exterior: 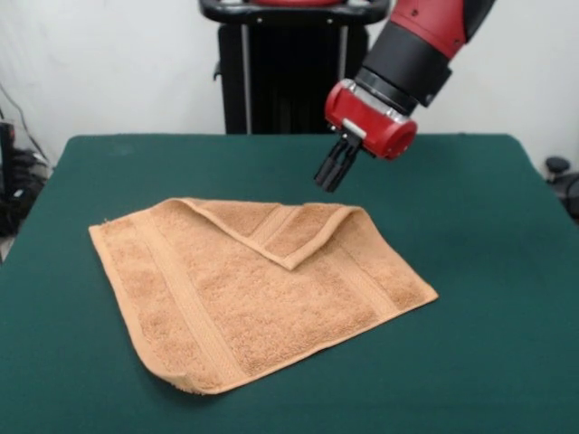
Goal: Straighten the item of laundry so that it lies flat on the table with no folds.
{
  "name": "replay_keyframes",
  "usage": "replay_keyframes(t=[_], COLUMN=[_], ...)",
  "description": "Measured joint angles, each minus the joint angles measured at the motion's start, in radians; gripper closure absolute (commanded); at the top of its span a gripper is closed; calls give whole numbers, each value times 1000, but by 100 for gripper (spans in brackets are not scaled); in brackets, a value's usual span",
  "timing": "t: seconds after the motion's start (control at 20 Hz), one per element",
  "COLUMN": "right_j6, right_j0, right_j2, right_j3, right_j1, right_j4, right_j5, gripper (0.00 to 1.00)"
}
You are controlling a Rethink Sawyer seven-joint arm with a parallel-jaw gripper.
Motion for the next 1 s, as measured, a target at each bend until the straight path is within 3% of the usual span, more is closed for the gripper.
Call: replay_keyframes(t=[0.3,0.4,0.65,0.7,1.0], right_j6=[0,0,0,-1,-10], right_j0=[-17,-72,-247,-361,-632], right_j2=[3,34,148,221,399], right_j3=[0,0,-8,-24,-107], right_j1=[-10,-44,-132,-174,-248], right_j4=[-1,-21,-115,-174,-343], right_j5=[-2,-3,8,37,159], gripper=[100,100,100,100,100])
